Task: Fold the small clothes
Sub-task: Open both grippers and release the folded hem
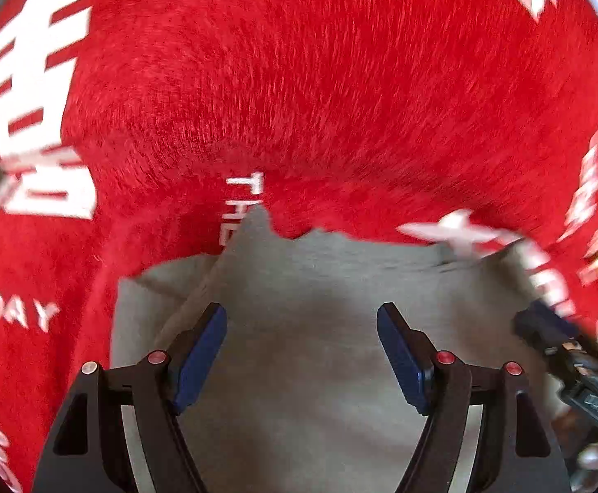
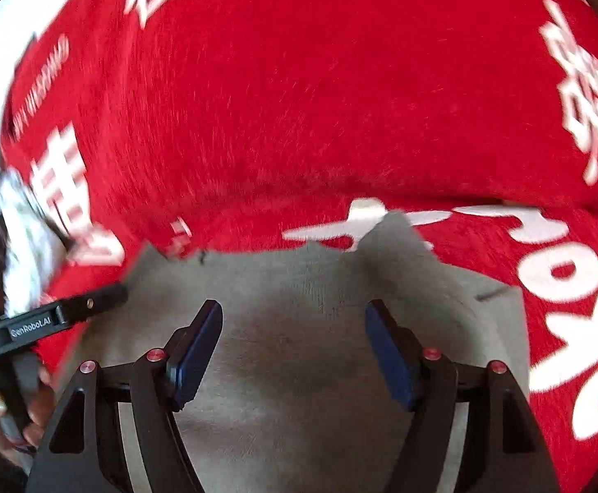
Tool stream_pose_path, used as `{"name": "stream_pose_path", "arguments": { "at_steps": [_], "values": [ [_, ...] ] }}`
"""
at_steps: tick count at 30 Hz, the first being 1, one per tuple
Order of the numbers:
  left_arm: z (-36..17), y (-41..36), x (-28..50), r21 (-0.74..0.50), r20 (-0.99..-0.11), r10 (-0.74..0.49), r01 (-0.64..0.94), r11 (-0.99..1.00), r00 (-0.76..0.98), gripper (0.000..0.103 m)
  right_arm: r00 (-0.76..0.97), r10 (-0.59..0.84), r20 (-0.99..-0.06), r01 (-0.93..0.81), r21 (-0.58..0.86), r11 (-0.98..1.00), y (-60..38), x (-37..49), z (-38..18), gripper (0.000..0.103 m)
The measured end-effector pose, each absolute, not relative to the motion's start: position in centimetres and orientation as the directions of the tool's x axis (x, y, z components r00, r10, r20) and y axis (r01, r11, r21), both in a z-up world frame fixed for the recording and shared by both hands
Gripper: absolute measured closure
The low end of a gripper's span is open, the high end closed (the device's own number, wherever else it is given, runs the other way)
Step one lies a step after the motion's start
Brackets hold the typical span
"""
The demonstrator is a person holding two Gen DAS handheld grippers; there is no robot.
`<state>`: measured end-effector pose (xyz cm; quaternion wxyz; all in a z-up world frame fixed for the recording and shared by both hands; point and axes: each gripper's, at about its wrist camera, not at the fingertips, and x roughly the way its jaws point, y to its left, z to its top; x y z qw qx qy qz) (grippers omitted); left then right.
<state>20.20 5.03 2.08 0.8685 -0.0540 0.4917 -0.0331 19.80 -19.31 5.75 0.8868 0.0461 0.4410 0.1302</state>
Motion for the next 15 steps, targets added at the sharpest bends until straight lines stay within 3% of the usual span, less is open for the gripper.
{"name": "stream_pose_path", "arguments": {
  "at_steps": [5,8,13,15],
  "values": [
    [-0.6,5.4,21.4,-0.042,-0.873,-0.032,-0.01,0.999,0.487,0.026,0.529,0.087,-0.844,-0.046,0.074,0.996,-22.4,23.0,2.5,0.028],
    [-0.7,5.0,20.8,-0.015,-0.861,-0.012,-0.002,1.0,0.509,0.026,0.536,0.185,-0.824,0.043,0.245,0.969,-25.9,23.4,2.2,0.028],
    [-0.1,4.2,19.8,0.011,-0.853,0.01,-0.001,1.0,0.522,0.026,0.585,0.105,-0.804,0.036,0.155,0.987,-25.2,21.4,3.9,0.028],
    [0.6,4.1,18.7,0.004,-0.844,-0.001,0.008,1.0,0.537,0.026,0.609,0.134,-0.782,0.004,0.172,0.985,-24.7,19.4,5.1,0.027]
  ]
}}
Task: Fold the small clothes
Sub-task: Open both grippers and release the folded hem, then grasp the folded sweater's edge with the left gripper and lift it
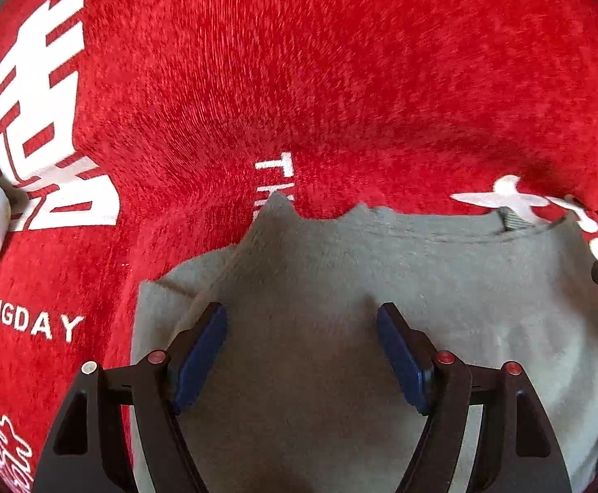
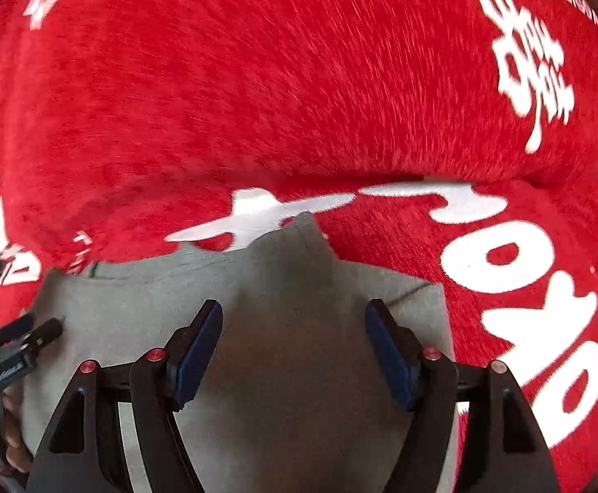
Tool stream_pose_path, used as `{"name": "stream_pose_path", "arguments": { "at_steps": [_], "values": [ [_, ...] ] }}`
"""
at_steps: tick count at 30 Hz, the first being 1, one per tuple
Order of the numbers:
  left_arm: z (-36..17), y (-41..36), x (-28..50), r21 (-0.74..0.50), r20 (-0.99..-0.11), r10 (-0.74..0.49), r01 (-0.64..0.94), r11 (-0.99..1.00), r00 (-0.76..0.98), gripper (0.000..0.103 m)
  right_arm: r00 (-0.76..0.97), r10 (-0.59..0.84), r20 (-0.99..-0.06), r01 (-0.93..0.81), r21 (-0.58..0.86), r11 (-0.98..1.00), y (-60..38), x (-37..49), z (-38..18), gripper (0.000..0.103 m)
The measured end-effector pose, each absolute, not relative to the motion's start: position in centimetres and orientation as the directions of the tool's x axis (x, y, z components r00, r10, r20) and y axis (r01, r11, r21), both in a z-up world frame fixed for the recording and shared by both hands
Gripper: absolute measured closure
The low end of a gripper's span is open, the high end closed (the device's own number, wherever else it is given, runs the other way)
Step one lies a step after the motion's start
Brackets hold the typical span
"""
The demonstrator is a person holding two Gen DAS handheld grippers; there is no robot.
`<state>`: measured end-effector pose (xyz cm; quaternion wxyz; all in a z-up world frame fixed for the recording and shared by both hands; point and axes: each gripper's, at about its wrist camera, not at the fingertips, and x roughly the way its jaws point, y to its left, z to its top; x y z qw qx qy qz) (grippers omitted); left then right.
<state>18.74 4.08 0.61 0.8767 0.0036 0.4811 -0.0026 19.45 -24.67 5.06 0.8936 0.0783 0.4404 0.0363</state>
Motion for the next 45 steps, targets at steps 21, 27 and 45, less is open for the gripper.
{"name": "stream_pose_path", "arguments": {
  "at_steps": [21,27,45],
  "values": [
    [1.5,7.8,4.8,-0.103,-0.794,-0.074,-0.014,0.995,0.604,0.026,0.627,0.127,-0.768,-0.079,0.1,0.992,-23.6,6.6,4.4,0.022],
    [0.8,9.2,0.0,-0.095,-0.783,-0.074,-0.002,0.995,0.617,0.026,0.623,0.086,-0.778,-0.094,0.034,0.995,-24.0,3.9,2.7,0.022],
    [-1.9,16.3,1.4,-0.675,-0.617,-0.435,-0.158,0.72,0.656,0.027,0.611,0.162,-0.775,-0.178,0.065,0.982,-18.4,3.1,4.0,0.022]
  ]
}}
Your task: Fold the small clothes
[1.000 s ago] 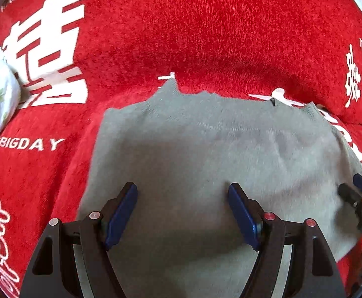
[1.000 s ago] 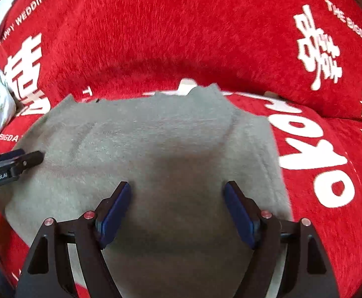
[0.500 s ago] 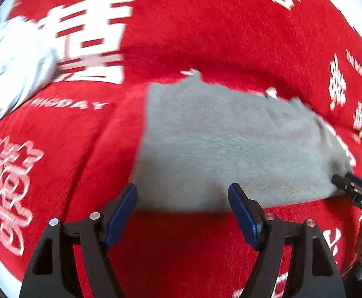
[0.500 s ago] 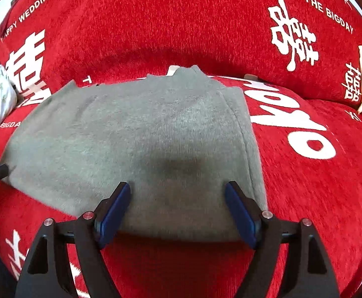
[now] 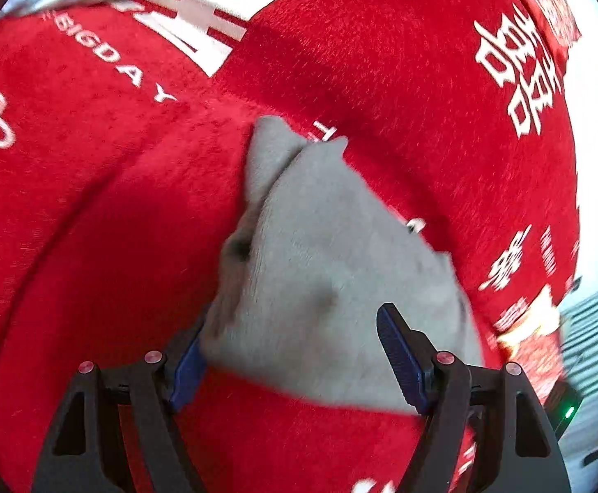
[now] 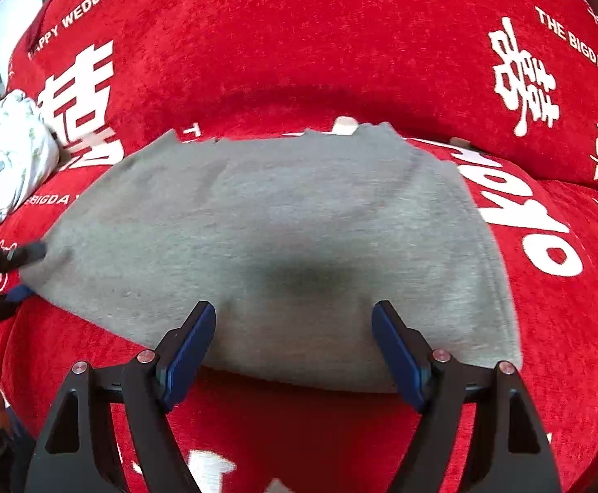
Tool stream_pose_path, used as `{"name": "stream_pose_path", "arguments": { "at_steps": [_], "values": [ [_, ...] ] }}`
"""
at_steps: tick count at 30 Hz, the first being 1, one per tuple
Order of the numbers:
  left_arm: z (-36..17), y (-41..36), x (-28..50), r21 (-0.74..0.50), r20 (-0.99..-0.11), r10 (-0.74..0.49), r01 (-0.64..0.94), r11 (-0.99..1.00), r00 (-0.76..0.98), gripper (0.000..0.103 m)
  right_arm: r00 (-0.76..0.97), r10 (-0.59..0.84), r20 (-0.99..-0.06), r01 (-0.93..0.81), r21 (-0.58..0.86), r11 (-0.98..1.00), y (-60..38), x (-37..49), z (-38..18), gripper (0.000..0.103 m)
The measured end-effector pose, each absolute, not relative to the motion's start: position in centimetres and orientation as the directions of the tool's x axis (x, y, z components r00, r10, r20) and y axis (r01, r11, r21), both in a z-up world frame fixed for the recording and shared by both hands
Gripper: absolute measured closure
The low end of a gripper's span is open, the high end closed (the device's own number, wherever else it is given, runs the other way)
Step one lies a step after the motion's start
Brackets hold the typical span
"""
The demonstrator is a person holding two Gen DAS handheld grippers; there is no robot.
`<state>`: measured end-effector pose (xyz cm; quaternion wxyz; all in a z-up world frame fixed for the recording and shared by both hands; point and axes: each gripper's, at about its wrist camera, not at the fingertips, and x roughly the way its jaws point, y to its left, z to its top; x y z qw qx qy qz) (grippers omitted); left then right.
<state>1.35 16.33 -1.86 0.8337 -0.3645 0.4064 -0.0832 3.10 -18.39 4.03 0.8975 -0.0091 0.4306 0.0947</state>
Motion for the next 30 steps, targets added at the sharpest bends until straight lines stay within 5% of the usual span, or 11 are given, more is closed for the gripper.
{"name": "stream_pose_path", "arguments": {
  "at_steps": [2,3,4,7,20,26,30],
  "values": [
    [-2.2,16.6,1.8,-0.729,-0.575,-0.47,-0.159,0.666,0.669,0.032,0.609,0.164,-0.776,-0.188,0.059,0.98,-17.9,3.2,4.1,0.022],
    [-2.5,16.9,1.8,-0.755,-0.554,-0.484,-0.162,0.636,0.678,0.042,0.608,0.164,-0.777,-0.192,0.056,0.98,-17.8,3.3,4.2,0.022],
    [-3.0,17.1,1.9,-0.777,-0.538,-0.508,-0.163,0.608,0.673,0.063,0.608,0.164,-0.777,-0.198,0.052,0.979,-17.6,3.4,4.3,0.022],
    [-4.4,17.6,2.2,-0.798,-0.531,-0.521,-0.187,0.573,0.668,0.086,0.604,0.169,-0.779,-0.221,0.041,0.974,-16.3,4.7,4.7,0.022],
    [-4.3,17.5,2.0,-0.773,-0.531,-0.491,-0.157,0.614,0.691,0.092,0.477,0.309,-0.823,-0.374,0.128,0.918,-3.2,16.8,6.9,0.022],
    [-3.8,16.7,2.0,-0.701,-0.58,-0.438,-0.147,0.697,0.687,0.092,0.353,0.289,-0.89,-0.377,0.148,0.914,5.3,21.9,4.2,0.022],
    [-3.3,16.2,2.1,-0.656,-0.606,-0.407,-0.141,0.741,0.684,0.092,0.319,0.166,-0.933,-0.421,0.017,0.907,10.2,22.8,1.3,0.02]
  ]
}}
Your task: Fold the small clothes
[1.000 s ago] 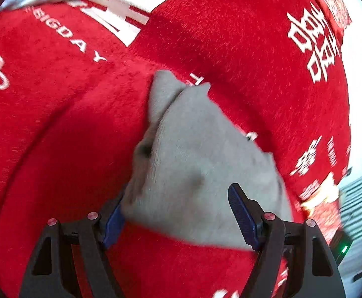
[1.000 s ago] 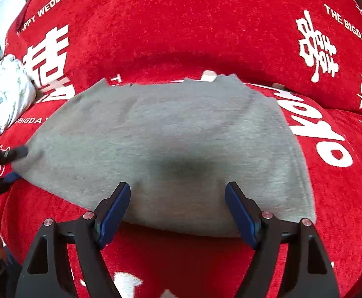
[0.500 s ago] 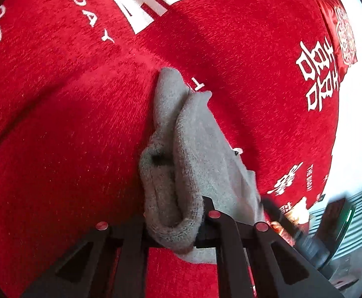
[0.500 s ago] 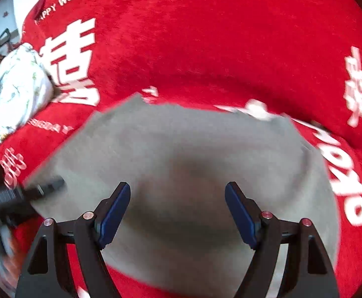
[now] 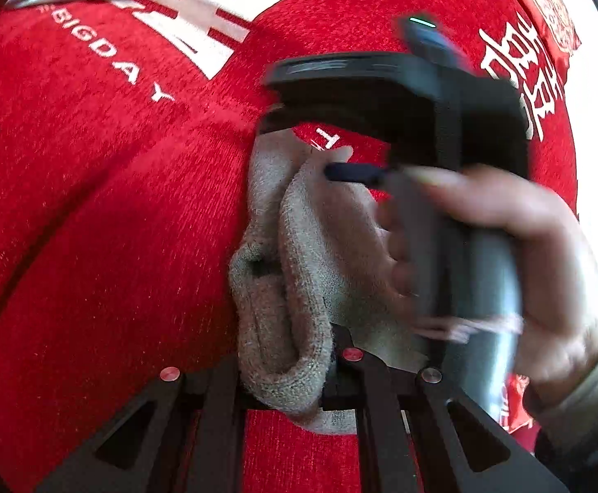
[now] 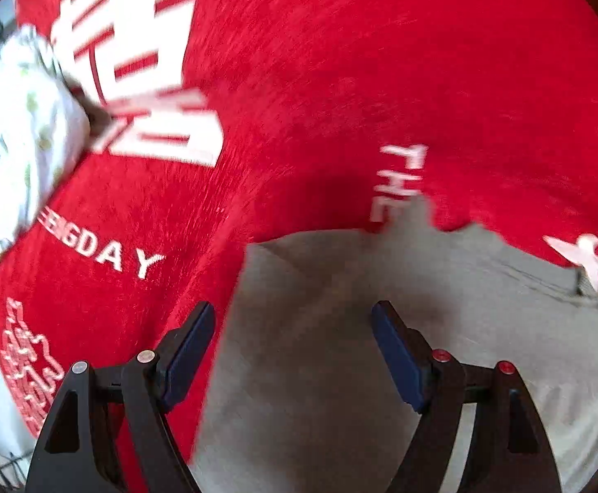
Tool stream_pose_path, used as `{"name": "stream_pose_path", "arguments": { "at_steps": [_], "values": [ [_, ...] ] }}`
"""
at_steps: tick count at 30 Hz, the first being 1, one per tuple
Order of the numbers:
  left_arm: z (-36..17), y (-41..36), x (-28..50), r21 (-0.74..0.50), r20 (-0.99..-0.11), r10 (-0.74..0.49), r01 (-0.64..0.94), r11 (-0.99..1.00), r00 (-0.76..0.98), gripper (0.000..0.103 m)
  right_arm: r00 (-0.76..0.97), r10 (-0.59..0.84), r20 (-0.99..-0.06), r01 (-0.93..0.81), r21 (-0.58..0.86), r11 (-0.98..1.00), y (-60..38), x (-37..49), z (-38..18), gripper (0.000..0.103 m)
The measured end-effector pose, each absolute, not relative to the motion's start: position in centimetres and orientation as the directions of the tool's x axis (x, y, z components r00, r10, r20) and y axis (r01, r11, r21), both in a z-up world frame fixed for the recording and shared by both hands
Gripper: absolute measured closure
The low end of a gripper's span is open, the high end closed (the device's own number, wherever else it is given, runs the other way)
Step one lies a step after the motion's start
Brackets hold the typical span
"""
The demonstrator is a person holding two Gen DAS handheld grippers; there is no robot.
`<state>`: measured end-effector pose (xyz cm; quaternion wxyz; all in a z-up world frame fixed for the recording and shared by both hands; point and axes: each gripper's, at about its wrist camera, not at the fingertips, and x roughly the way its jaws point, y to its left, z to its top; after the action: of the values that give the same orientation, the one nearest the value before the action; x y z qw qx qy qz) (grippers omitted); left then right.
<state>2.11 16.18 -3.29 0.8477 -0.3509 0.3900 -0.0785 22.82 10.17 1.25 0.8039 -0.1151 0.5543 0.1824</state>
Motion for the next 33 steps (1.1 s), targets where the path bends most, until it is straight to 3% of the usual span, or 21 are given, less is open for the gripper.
{"name": "stream_pose_path", "arguments": {
  "at_steps": [2,4,6,7,13,25,33],
  "values": [
    [-3.2,16.1,2.1,-0.642,-0.613,-0.397,-0.138,0.754,0.683,0.092,0.355,0.073,-0.932,-0.459,-0.106,0.882,11.7,22.4,0.2,0.022],
    [-3.1,15.9,2.1,-0.63,-0.62,-0.388,-0.139,0.764,0.682,0.092,0.401,0.013,-0.916,-0.471,-0.194,0.86,12.4,21.9,-0.1,0.034],
    [-3.0,15.8,2.2,-0.618,-0.627,-0.377,-0.142,0.773,0.682,0.092,0.426,-0.02,-0.905,-0.464,-0.237,0.854,12.3,21.7,0.3,0.073],
    [-2.9,15.7,2.2,-0.614,-0.63,-0.373,-0.143,0.776,0.681,0.092,0.429,-0.028,-0.903,-0.469,-0.249,0.847,12.1,21.6,0.6,0.076],
    [-2.1,15.2,1.9,-0.581,-0.657,-0.354,-0.148,0.8,0.665,0.093,0.411,0.077,-0.908,-0.495,-0.152,0.856,10.2,21.3,2.4,0.08],
    [1.2,13.1,1.5,-0.502,-0.682,-0.305,-0.122,0.856,0.665,0.093,0.372,0.363,-0.854,-0.399,0.206,0.894,2.7,22.3,6.5,0.08],
    [2.7,11.2,1.9,-0.418,-0.715,-0.245,-0.119,0.901,0.655,0.093,0.388,0.413,-0.824,-0.375,0.269,0.887,0.3,21.8,7.7,0.08]
  ]
}}
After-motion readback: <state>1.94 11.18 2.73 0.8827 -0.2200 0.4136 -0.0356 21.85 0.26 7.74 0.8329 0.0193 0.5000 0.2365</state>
